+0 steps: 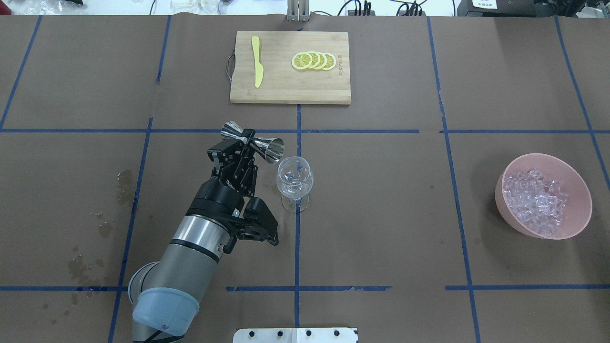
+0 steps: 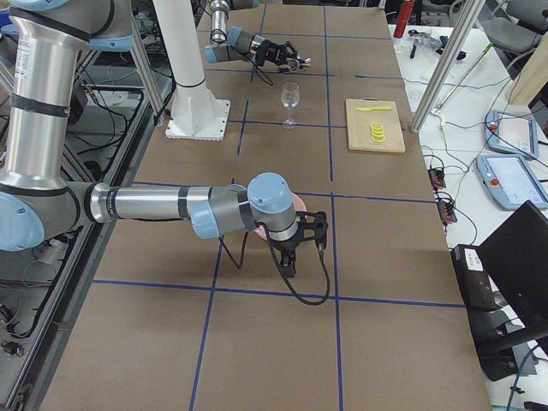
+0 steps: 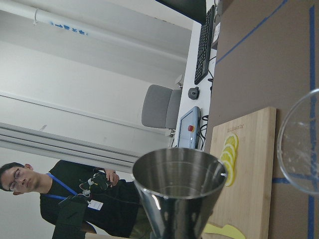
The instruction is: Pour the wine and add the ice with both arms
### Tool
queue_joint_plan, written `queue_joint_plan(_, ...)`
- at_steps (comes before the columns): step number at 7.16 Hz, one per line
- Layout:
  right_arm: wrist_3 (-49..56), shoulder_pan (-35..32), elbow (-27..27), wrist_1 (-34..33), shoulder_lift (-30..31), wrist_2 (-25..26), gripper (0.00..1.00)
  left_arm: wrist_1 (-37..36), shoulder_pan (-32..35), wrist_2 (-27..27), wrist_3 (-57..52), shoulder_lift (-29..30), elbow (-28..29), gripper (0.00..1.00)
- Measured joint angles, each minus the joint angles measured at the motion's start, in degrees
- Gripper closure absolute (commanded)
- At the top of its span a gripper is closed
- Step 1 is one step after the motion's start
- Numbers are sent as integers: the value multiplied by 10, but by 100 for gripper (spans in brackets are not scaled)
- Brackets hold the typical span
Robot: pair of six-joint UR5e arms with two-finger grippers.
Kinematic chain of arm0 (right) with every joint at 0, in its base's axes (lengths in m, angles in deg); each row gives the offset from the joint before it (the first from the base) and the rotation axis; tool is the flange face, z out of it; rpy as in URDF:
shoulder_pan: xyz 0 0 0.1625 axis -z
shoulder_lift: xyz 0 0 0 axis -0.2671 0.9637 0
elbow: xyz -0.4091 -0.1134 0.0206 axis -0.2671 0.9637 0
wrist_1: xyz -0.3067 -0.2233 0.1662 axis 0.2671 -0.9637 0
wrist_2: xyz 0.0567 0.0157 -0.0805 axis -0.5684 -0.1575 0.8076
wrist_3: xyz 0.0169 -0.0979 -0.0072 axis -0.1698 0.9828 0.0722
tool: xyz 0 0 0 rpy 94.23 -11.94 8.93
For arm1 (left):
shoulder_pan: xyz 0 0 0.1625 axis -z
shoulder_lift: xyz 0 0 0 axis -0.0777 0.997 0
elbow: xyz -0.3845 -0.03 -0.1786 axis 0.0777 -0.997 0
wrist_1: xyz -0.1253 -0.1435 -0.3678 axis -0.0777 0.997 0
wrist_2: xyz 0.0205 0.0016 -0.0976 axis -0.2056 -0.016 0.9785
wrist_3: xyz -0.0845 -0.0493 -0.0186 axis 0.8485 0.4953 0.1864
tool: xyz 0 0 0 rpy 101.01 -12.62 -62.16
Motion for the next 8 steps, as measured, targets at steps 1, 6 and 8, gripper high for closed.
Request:
queue_joint_plan(1,0,0,1,0,0,0,0,4,3,32,44,-3,0,100)
queue_joint_plan(6,0,0,5,-1,-5,-3,0,14,82,268,402,-80,-12,100)
queue_joint_plan(8,0,0,4,0,-5,-3,0,68,96,284,554,-156,-16,100)
